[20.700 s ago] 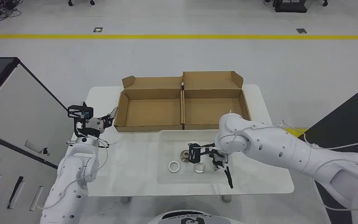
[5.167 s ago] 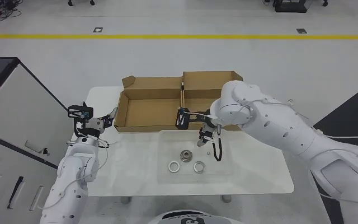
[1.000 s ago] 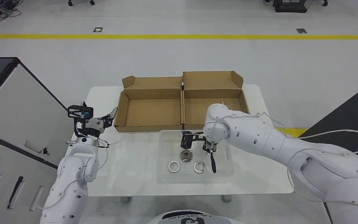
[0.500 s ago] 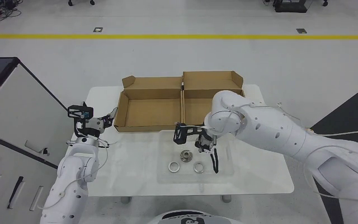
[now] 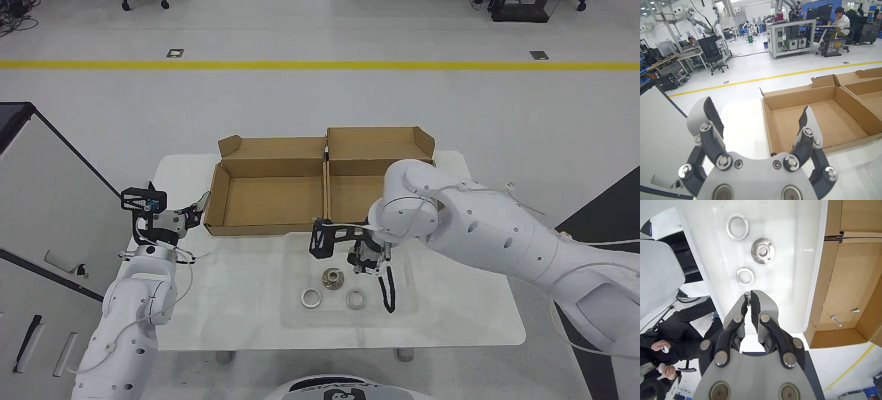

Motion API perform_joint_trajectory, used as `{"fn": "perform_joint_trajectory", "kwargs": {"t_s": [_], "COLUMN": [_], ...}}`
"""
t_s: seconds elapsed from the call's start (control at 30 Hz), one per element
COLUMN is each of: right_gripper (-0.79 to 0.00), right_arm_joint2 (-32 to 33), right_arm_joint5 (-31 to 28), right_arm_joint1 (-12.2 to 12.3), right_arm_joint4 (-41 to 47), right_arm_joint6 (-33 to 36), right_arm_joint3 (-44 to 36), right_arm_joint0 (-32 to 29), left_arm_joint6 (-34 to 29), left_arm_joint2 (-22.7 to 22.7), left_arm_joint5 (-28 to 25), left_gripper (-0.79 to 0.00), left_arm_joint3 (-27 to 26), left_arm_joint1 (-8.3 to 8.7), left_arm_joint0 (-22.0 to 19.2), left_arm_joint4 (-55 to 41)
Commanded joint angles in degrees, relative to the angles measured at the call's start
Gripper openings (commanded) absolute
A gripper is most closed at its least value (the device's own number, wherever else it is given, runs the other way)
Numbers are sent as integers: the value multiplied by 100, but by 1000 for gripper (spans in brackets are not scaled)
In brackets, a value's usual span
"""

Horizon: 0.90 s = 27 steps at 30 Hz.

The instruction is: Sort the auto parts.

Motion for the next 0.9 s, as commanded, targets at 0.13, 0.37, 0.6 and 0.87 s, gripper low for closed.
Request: {"fn": "perform_joint_trajectory", "kwargs": {"t_s": [0.13, 0.37, 0.6, 0.87], "right_gripper": [-785, -785, -785, -785], "right_arm_joint2": [1068, 2392, 3130, 3288], "right_arm_joint5": [-175, -953, -1523, -1791], "right_arm_joint1": [332, 828, 1047, 1077], "right_arm_joint4": [1189, 2770, 4311, 5720], "right_arm_joint6": [-727, -1022, -1336, -1603], "right_arm_joint3": [525, 918, 878, 417], "right_arm_joint0": [-261, -1076, -1642, -1681], "left_arm_joint6": [0, 0, 0, 0], "left_arm_joint2": [0, 0, 0, 0], "left_arm_joint5": [0, 0, 0, 0], "left_gripper": [0, 0, 0, 0], "left_arm_joint3": [0, 0, 0, 0], "left_arm_joint1": [0, 0, 0, 0], "left_arm_joint0": [0, 0, 0, 0], "left_arm_joint4": [0, 0, 0, 0]}}
